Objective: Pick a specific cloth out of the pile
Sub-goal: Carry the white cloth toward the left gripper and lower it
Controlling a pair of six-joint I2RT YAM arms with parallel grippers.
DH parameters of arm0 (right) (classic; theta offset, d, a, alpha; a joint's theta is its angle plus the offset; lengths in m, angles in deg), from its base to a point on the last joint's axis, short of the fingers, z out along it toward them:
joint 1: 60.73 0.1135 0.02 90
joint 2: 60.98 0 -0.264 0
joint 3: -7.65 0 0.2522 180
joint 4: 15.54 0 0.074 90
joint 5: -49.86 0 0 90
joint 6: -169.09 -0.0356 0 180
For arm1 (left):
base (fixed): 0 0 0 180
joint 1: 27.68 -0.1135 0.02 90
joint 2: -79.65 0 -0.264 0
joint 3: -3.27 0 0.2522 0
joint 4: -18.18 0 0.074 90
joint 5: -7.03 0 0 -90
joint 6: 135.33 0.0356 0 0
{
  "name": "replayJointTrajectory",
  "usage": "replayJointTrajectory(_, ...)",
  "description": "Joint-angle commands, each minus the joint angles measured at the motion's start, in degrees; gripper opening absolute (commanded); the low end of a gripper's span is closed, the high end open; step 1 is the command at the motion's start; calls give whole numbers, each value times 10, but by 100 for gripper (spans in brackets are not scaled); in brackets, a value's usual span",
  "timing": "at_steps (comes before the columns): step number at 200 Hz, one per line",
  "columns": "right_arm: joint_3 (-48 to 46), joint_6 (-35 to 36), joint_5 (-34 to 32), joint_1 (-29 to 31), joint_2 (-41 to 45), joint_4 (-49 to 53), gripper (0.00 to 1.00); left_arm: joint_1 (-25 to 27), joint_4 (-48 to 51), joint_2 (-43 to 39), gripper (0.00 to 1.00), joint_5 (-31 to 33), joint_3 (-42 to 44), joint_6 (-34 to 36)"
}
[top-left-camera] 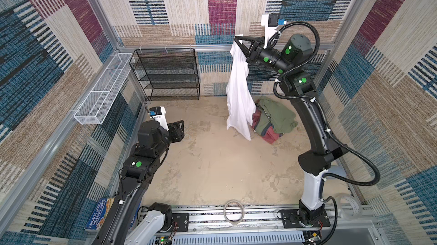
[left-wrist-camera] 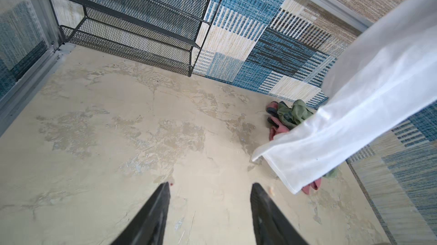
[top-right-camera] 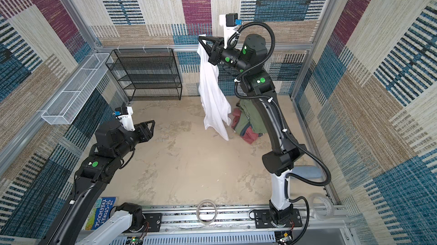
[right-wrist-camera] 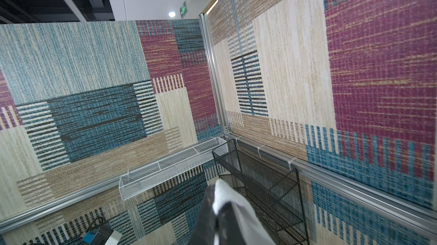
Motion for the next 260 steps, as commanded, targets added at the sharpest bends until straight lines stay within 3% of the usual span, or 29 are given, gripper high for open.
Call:
replayJointTrajectory(1, 28, -46, 44, 20, -35, -31, 0, -1, 46, -20, 57, 25, -4, 17)
replayJointTrajectory(88, 50, -110, 43, 130, -175, -192, 0, -1, 93, -88, 55, 0, 14, -11)
replayJointTrajectory(156, 46, -152, 36, 163, -289, -212, 0, -1, 132, -136, 54, 13, 15, -8)
replayJointTrajectory(247, 35, -168, 17, 196, -394, -213, 0, -1, 120, -106, 53, 8, 16, -13)
replayJointTrajectory(260, 33, -167, 12, 196, -405, -203, 16, -1, 113, -98, 53, 5, 20, -15)
